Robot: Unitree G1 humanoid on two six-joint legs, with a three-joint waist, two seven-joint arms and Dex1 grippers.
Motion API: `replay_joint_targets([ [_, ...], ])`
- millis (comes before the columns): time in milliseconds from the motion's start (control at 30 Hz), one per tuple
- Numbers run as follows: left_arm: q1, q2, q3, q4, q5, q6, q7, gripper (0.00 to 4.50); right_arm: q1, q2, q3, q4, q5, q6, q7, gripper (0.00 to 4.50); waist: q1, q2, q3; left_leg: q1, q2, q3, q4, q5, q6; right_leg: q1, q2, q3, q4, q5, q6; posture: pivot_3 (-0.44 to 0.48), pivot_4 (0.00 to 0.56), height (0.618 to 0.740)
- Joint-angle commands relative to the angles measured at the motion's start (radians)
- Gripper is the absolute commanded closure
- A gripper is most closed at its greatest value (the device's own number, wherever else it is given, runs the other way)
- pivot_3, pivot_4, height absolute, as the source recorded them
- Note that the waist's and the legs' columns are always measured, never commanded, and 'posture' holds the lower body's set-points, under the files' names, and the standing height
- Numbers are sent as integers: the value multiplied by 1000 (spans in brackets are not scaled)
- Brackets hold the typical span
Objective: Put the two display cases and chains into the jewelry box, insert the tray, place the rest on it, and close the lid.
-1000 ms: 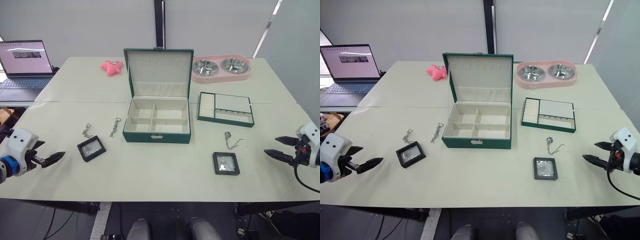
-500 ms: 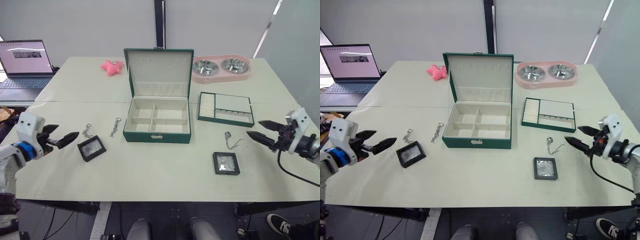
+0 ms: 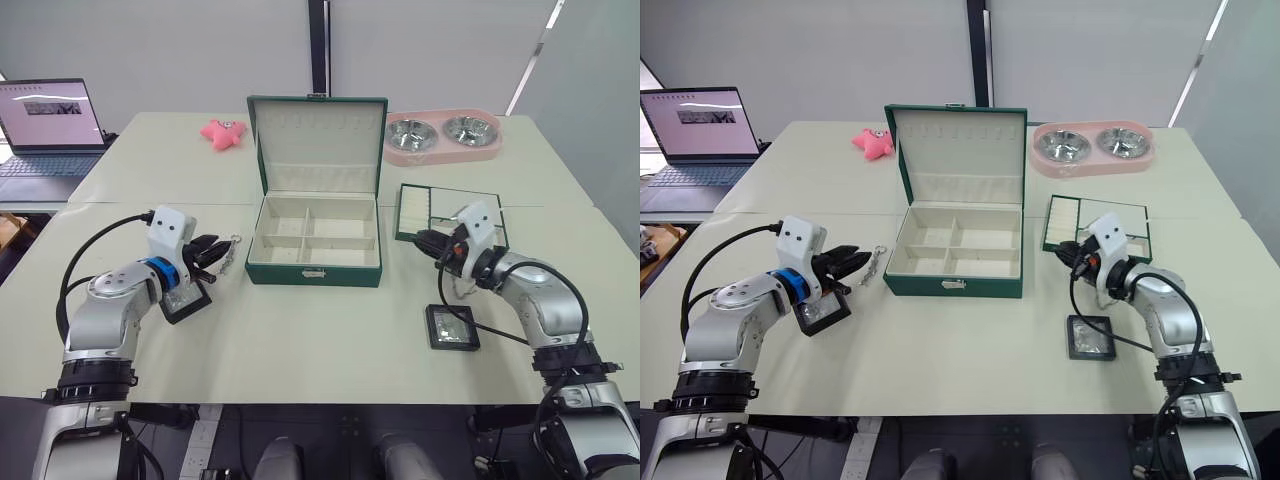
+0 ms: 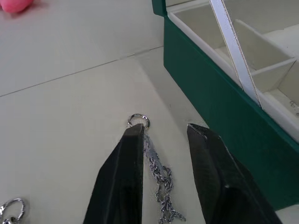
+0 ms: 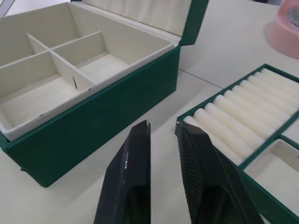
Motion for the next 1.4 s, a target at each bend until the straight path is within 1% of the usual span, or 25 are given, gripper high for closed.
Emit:
replay_joint_targets([
  [33, -23, -22, -17, -10, 10, 4, 7, 4369, -23, 19, 28, -38, -18, 6, -8, 4497, 0, 0, 0, 0, 0, 0, 0, 0, 0, 0, 0, 0, 0, 0, 0, 0, 150, 740],
  [67, -25, -30, -26, -12, 14, 7, 7, 4440, -25, 26, 39, -39, -24, 13, -9, 4500, 0, 0, 0, 0, 0, 0, 0, 0, 0, 0, 0, 0, 0, 0, 0, 0, 150, 740],
  [233, -22, -56, -60, -26, 26, 15, -3, 4440, -24, 47, 81, -58, -37, 34, -2, 4500, -1, 0, 0, 0, 0, 0, 0, 0, 0, 0, 0, 0, 0, 0, 0, 0, 150, 740],
  [500, 6, -50, -84, -43, 35, 24, -32, 4440, -12, 66, 127, -95, -46, 68, 10, 4500, -1, 0, 0, 0, 0, 0, 0, 0, 0, 0, 0, 0, 0, 0, 0, 0, 150, 740],
  [733, 22, -60, -92, -79, 32, 44, -41, 4440, -12, 74, 128, -110, -45, 83, 10, 4500, -1, 0, 0, 0, 0, 0, 0, 0, 0, 0, 0, 0, 0, 0, 0, 0, 150, 740],
  [1033, 38, -79, -114, -131, 22, 72, -60, 4440, 0, 49, 110, -115, -44, 86, 15, 4500, 0, 0, 0, 0, 0, -1, 0, 0, 0, 0, 0, 0, 0, 0, 0, 0, 150, 740],
  [1400, 44, -70, -114, -117, 35, 70, -69, 4440, 23, 43, 108, -136, -43, 95, 17, 4500, 0, 0, 0, 0, 0, -1, 0, 0, 0, 0, 0, 0, 0, 0, 0, 0, 150, 740],
])
